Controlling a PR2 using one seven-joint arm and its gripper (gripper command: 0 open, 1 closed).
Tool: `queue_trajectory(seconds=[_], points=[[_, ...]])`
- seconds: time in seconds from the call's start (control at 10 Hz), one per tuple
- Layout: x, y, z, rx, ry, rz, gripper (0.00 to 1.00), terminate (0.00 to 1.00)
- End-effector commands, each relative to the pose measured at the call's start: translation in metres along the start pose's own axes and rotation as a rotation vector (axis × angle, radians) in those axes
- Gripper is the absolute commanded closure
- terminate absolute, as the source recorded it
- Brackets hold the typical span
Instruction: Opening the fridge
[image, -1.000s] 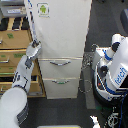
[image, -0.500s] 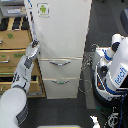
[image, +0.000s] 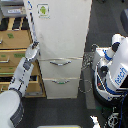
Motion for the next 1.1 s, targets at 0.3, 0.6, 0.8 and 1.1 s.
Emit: queue_trajectory(seconds=[0.3, 0.6, 0.8, 1.1], points=[[-0.368, -0.244, 0.269, -0.063, -0.257, -0.651, 1.0, 0.0], [-0.83, -0.442, 0.508, -0.086, -0.741, -1.011, 1.0, 0.0], [-0.911, -0.483, 0.517, 0.038, -0.747, -1.089, 1.0, 0.0], [-0.741, -0.358, 0.448, -0.069, -0.554, -0.88, 0.0, 0.0]])
